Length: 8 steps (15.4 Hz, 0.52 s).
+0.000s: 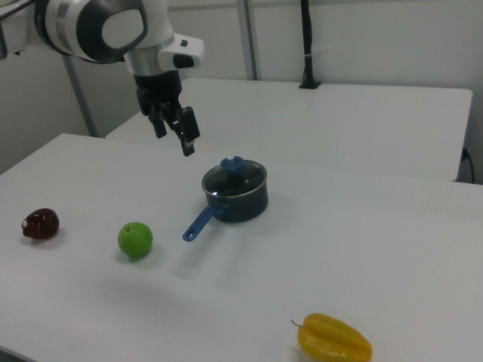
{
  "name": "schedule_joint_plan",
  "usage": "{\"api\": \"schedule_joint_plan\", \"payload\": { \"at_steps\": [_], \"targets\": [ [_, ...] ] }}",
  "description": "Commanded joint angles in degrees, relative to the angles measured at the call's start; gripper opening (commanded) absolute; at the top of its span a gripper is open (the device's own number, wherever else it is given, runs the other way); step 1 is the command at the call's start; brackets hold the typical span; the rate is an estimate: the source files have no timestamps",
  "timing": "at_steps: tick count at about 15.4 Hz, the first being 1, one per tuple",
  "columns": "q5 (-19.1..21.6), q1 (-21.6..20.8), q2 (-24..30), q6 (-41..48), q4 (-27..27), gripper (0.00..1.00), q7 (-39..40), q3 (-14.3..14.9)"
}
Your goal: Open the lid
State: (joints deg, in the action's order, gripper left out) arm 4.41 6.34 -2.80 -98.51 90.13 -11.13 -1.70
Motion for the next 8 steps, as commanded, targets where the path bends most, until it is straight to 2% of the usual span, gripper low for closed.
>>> {"api": "schedule_joint_plan", "payload": {
  "at_steps": [1,3,5,8],
  "targets": [
    [1.1,-1.1,-2.5,-6.2,0.1,1.00,-5.7,0.0],
    [1.0,-1.9,-4.9,-12.0,0.0,1.00,-9.5,-0.1],
    [-0.4,-2.7,-7.7,-19.0,0.0,1.00,-17.7,-1.4],
    [-6.0,-4.4,-11.6,-24.2,-1.3,1.00,-30.5,-1.6]
  ]
}}
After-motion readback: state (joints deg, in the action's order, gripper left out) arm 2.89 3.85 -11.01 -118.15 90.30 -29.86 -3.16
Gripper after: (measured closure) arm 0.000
